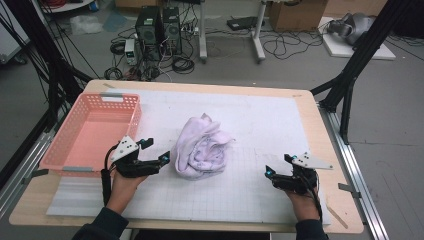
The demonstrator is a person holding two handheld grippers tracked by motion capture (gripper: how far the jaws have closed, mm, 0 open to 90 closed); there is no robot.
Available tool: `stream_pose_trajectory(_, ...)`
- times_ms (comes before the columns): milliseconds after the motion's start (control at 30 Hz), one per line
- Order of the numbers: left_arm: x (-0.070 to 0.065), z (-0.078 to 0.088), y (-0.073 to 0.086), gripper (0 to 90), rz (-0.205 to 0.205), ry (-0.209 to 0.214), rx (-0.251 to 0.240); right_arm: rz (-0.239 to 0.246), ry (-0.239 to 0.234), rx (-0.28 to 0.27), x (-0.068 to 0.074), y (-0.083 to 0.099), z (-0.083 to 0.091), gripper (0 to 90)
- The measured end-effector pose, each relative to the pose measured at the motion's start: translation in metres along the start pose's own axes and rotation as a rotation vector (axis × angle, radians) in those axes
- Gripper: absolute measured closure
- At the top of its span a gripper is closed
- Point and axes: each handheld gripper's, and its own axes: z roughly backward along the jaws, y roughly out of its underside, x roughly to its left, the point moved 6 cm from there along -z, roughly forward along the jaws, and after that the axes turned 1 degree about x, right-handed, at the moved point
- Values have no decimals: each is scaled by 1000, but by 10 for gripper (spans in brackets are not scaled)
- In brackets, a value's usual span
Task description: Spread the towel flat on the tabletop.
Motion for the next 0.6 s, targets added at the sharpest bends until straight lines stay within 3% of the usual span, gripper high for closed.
stream_pose_trajectory(167, -6, -2, 1, 212, -5, 19, 16, 10, -9, -1, 0, -1, -3, 156)
stream_pose_trajectory(267, -10, -4, 2, 246, -11, 40, 22, 13, -38, 10, 5, -2, -8, 180)
stream_pose_trajectory(467, -17, -15, -1, 308, 9, 96, 34, 65, -108, 46, 25, -7, -25, 222)
stream_pose_trajectory(600, -27, -23, -2, 340, -22, 127, 54, 111, -137, 57, 37, -17, -42, 256)
